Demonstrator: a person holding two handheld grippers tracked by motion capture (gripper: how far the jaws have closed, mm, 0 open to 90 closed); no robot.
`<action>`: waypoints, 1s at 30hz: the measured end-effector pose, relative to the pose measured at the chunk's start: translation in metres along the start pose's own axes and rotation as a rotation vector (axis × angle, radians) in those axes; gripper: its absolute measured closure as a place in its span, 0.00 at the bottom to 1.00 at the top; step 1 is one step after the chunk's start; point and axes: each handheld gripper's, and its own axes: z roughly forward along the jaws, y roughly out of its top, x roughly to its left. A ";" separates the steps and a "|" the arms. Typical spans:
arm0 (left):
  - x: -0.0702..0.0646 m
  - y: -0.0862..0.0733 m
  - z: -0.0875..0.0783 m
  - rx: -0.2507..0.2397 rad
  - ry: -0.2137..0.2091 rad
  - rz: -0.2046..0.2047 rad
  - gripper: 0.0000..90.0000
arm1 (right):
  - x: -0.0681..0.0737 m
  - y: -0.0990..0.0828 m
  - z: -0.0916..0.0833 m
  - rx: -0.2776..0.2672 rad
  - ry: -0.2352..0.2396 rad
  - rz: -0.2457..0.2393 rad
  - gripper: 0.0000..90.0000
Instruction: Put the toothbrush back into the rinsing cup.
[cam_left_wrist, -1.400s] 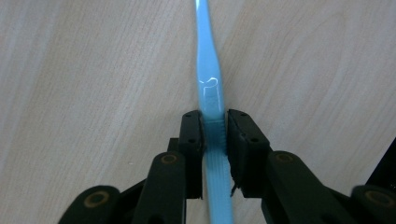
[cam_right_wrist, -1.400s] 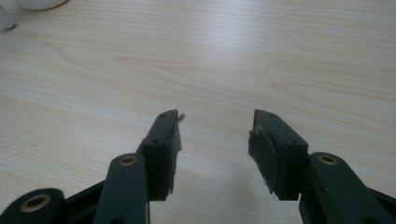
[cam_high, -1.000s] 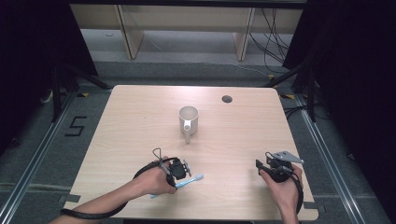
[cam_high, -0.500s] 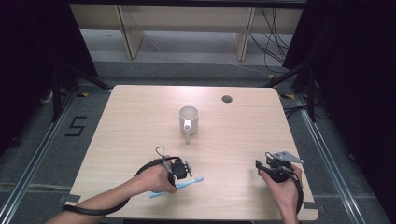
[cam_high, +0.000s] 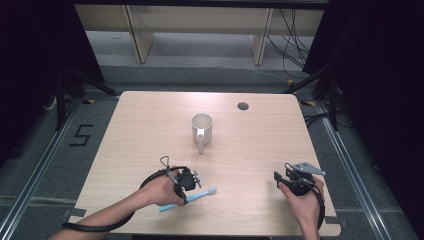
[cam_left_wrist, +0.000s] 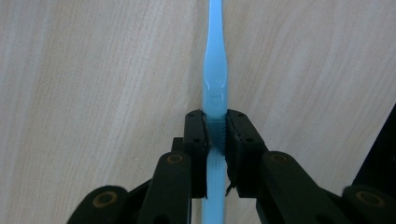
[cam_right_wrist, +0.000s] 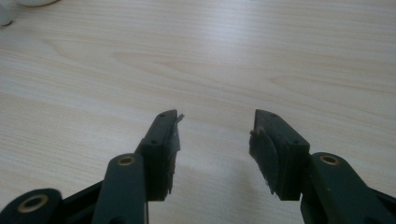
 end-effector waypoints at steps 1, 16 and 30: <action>0.000 -0.001 -0.001 -0.007 -0.002 0.001 0.87 | 0.001 0.000 0.001 -0.004 0.000 -0.001 0.57; 0.005 -0.010 -0.023 -0.146 -0.006 -0.018 0.87 | -0.002 0.000 0.001 -0.029 0.017 -0.024 0.57; 0.014 -0.023 -0.037 -0.288 -0.002 -0.047 0.87 | 0.000 -0.001 0.001 -0.015 0.004 -0.027 0.57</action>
